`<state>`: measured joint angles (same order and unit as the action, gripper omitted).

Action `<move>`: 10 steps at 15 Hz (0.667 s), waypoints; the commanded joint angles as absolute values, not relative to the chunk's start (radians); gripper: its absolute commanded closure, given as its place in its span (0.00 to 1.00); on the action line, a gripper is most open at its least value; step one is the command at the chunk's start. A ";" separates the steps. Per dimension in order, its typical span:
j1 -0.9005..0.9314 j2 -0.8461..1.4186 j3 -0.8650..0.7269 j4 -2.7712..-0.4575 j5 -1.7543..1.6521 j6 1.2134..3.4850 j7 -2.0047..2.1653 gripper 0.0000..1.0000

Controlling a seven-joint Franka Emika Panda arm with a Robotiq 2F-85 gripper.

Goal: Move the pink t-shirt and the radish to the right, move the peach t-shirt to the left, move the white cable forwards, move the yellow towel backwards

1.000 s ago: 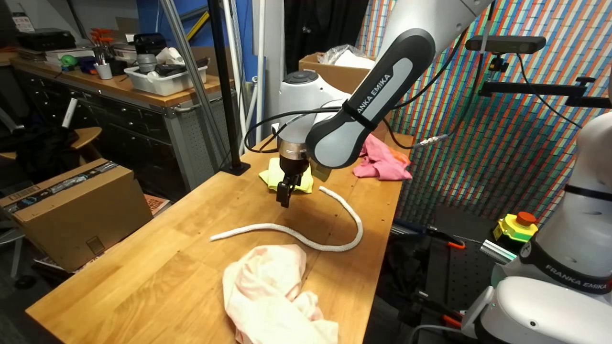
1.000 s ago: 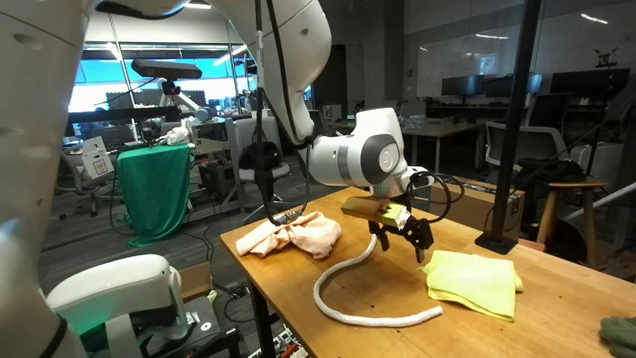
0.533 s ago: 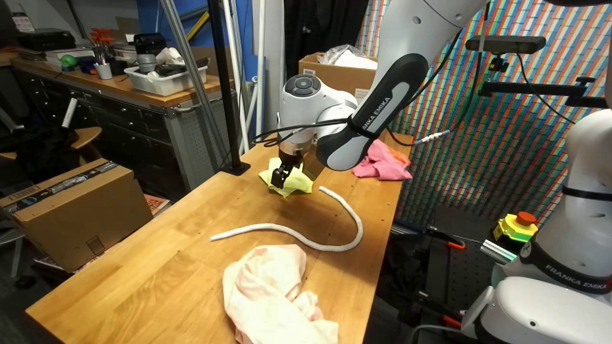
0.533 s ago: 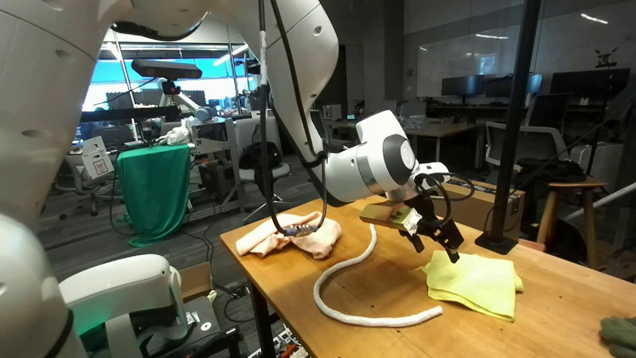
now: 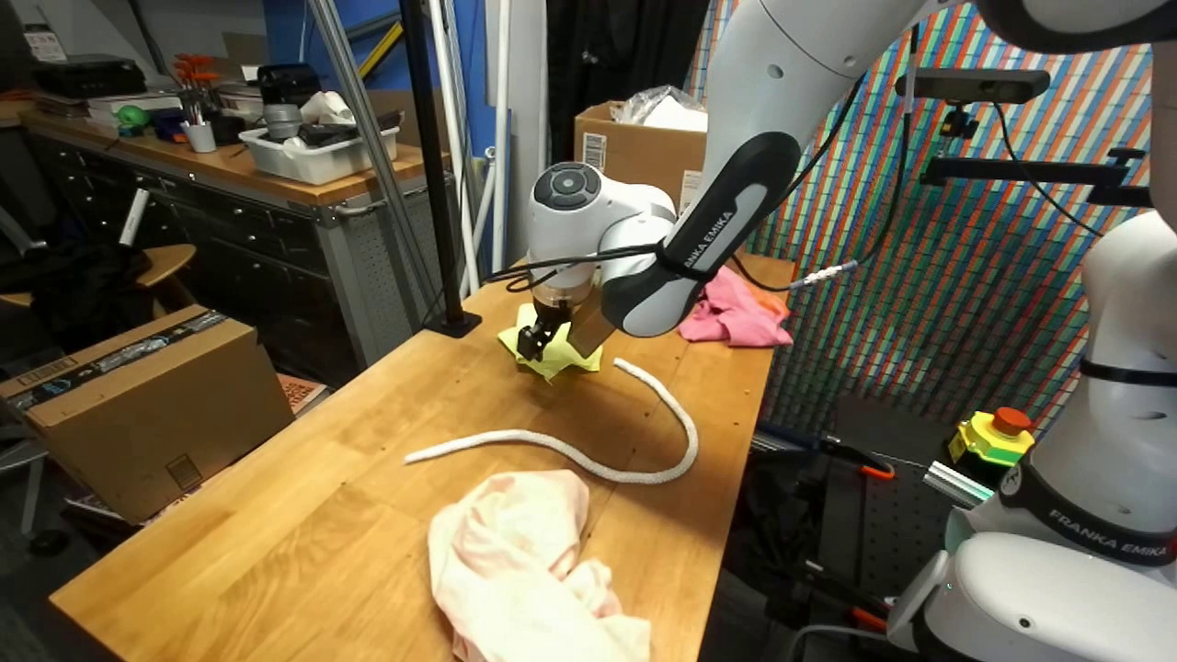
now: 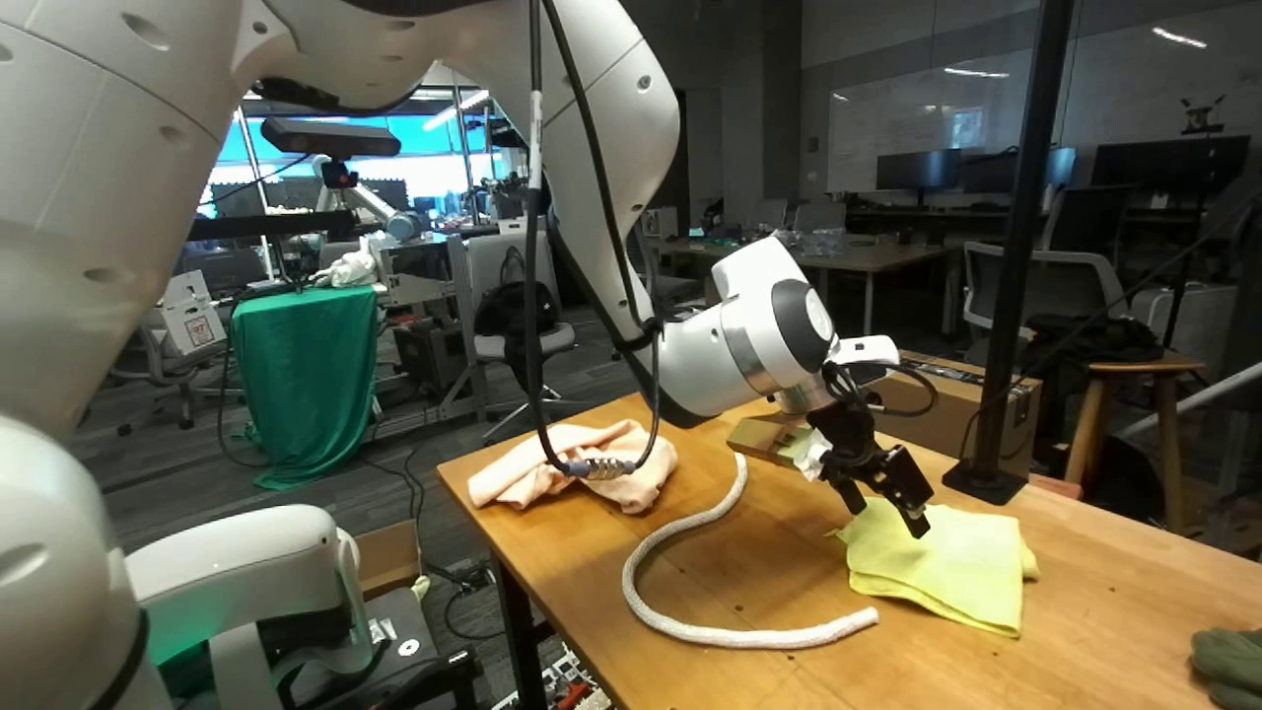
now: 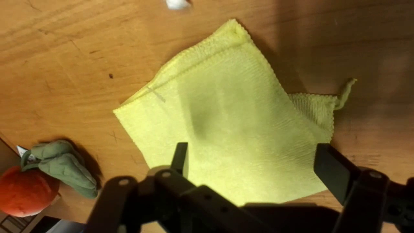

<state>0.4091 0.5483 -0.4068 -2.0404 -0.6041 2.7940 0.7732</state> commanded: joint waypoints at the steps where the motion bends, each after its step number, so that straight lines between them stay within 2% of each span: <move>1: 0.348 0.579 -0.365 -1.986 -0.540 2.751 0.779 0.00; 10: 0.191 0.570 -0.226 -1.961 -0.297 2.701 0.622 0.00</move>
<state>0.2529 0.5743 -0.2931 -1.9862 -0.3816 2.7296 0.7123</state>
